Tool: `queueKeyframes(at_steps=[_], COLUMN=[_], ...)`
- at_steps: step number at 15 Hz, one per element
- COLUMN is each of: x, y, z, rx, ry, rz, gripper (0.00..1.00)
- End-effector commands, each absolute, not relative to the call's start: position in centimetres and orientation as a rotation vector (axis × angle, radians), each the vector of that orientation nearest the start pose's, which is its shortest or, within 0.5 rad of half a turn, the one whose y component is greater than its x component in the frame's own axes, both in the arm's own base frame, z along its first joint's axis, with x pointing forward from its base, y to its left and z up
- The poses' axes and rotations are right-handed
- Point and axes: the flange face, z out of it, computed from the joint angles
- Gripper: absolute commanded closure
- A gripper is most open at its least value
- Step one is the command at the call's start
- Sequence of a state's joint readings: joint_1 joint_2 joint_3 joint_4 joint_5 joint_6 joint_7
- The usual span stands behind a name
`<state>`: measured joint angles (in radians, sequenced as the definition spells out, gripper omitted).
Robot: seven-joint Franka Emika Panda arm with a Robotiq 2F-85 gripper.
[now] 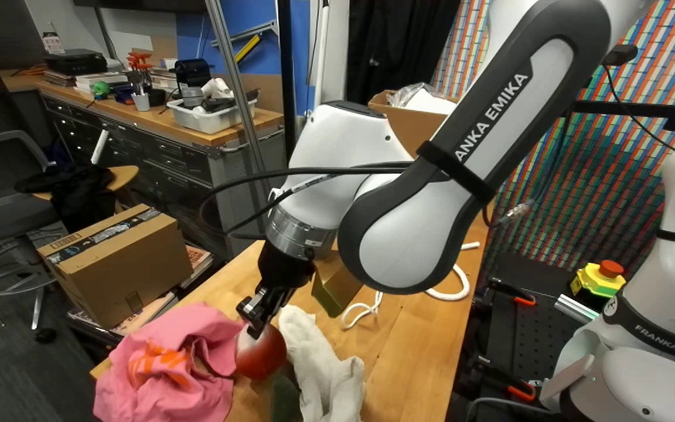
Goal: Move the peach shirt to the right, move the pink shirt to the left, move the white towel to the left, move the yellow towel to the right, move the thick white rope forwards, move the radish backwards
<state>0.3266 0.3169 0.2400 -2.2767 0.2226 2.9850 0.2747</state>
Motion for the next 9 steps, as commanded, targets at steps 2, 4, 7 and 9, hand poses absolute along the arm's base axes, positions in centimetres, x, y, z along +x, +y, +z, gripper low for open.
queueKeyframes(at_steps=[2, 4, 7, 9], x=[47.2, 46.9, 46.6, 46.9], y=[27.0, 26.6, 25.3, 23.8], z=[28.6, 29.3, 29.9, 29.9], rx=[-2.672, -2.609, -2.541, -2.521], ry=[0.176, 0.269, 0.374, 0.437], rz=[-0.617, -0.701, -0.840, -0.917], gripper=[0.94, 0.94, 0.94, 0.94])
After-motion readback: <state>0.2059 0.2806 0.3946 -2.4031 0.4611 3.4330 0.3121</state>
